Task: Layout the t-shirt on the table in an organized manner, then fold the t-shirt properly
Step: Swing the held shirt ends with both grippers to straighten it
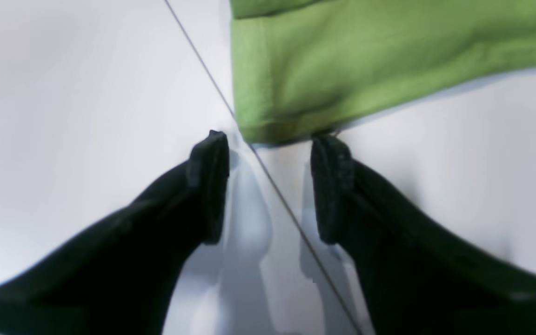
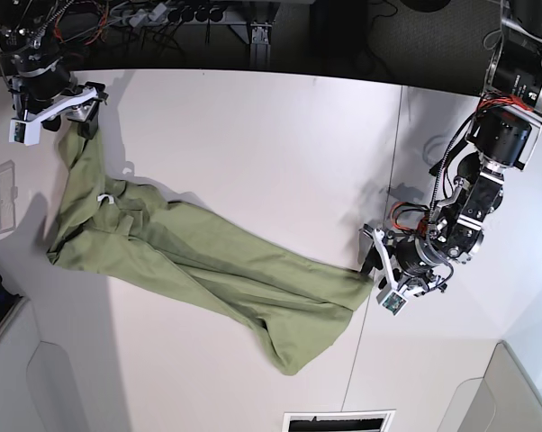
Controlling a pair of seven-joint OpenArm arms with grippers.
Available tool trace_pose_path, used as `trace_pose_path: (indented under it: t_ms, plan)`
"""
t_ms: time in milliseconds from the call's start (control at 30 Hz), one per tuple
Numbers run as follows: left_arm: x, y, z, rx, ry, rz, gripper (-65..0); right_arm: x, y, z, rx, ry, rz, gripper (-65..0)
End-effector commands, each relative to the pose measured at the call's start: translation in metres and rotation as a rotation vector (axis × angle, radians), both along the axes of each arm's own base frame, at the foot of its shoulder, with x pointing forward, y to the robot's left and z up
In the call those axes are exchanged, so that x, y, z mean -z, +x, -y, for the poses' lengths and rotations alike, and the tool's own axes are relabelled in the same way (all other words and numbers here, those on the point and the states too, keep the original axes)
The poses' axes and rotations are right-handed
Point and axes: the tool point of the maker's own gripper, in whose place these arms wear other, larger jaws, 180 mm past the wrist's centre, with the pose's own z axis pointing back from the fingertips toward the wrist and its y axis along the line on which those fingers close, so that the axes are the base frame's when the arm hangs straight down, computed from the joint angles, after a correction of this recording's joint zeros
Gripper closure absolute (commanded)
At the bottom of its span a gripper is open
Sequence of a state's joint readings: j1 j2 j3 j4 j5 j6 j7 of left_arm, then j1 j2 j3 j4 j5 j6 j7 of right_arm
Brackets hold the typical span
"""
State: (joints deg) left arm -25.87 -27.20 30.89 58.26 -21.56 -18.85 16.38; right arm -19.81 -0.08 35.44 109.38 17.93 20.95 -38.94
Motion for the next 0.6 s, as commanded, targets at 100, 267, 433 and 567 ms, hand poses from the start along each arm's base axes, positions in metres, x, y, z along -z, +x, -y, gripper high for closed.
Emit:
trace_pose_path:
  t_ms: [100,267,433,567]
  plan:
    - [-0.023,0.03,0.007,-0.021,-0.037,0.065,-31.2,-0.013,0.013,0.015,0.022,-0.036,0.057,-40.1]
    - [-0.01,0.031,0.017,-0.017,-0.023,0.042,-30.3,0.019,0.02,0.013,0.038,0.033,0.01,-40.1]
    - [0.003,0.027,0.021,-0.02,-0.019,0.017,-6.1,0.042,0.035,0.007,0.055,0.11,-0.013,-26.5]
    - [0.003,0.026,0.007,-0.034,0.011,-0.002,0.0,0.027,0.043,-0.008,-0.02,0.159,0.048,0.0]
